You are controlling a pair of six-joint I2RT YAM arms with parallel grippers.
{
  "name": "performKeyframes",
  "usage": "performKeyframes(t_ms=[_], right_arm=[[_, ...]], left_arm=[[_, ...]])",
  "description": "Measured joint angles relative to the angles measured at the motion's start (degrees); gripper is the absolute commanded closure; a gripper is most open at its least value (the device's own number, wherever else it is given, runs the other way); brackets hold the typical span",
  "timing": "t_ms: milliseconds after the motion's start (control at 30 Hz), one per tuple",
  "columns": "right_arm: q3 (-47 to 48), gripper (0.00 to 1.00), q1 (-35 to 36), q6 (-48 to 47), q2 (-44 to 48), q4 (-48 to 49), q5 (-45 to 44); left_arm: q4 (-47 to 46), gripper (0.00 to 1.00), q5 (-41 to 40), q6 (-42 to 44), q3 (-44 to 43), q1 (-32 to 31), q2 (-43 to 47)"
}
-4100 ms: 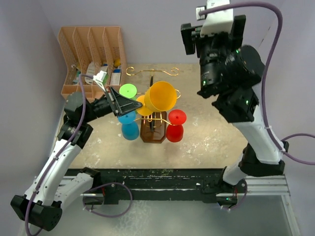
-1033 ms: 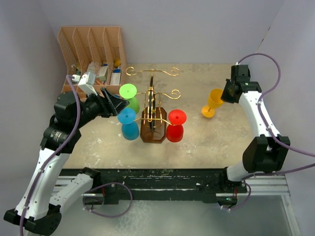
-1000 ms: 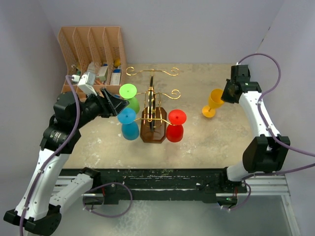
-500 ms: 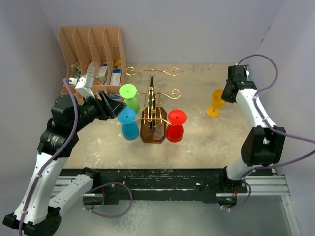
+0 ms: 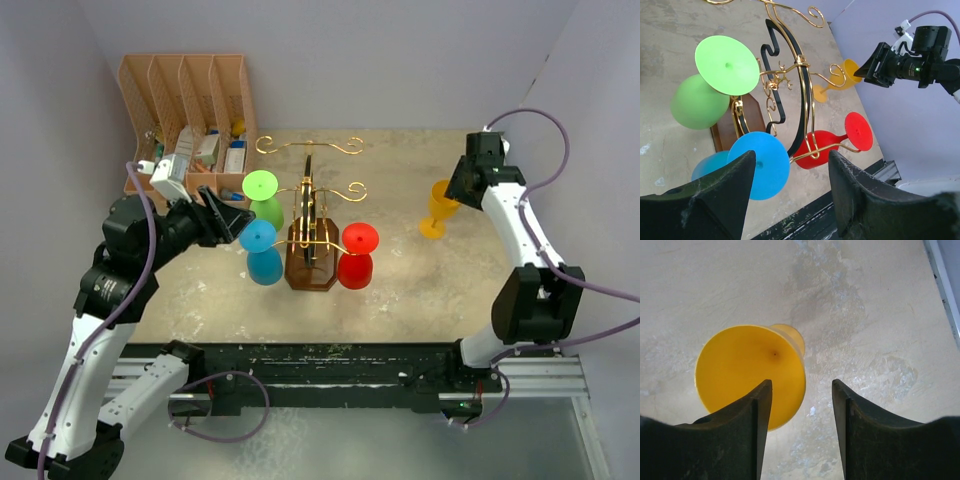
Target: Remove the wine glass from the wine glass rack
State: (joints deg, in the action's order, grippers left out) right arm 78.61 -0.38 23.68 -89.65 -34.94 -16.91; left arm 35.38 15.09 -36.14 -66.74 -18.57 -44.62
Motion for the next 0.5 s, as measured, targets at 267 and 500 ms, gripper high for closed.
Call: performKeyframes(t_ms=[267,500], right_arm=[[0.0,0.41,0.0,0.0,10.8,-0.1,3.0],[0.2,0.48,0.0,0.2,34.6,5.0,13.0]], left_arm=[[0.2,0.36,-1.6,0.3,0.0,0.0,-0.5],[3.5,0.39,-8.6,0.2,-3.0,0.0,-5.8]])
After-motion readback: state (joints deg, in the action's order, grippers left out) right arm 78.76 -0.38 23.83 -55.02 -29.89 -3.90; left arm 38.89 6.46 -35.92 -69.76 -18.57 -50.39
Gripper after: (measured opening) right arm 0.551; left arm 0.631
